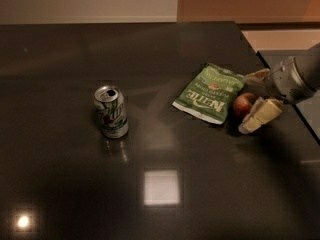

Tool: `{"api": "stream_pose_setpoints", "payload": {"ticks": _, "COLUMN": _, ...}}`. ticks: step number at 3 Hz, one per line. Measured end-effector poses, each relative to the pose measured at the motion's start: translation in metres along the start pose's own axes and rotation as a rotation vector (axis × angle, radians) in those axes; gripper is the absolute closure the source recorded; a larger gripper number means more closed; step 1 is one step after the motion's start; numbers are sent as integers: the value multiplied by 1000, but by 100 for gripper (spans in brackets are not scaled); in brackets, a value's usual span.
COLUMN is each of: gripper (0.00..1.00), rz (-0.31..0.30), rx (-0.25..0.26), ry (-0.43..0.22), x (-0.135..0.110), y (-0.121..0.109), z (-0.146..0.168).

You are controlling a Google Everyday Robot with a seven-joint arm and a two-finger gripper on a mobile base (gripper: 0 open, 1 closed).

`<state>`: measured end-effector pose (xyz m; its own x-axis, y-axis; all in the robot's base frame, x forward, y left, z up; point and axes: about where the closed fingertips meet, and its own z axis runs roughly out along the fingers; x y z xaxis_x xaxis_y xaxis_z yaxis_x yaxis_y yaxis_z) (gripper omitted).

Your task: Move apple near green jalapeno chip bag

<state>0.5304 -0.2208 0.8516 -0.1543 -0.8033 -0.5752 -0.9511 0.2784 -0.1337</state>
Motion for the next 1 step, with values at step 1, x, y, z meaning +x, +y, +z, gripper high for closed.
{"api": "stream_pose_setpoints", "payload": {"ticks": 1, "gripper": 0, "rz": 0, "rx": 0, "ry": 0, "x": 0, "y": 0, "z": 0}}
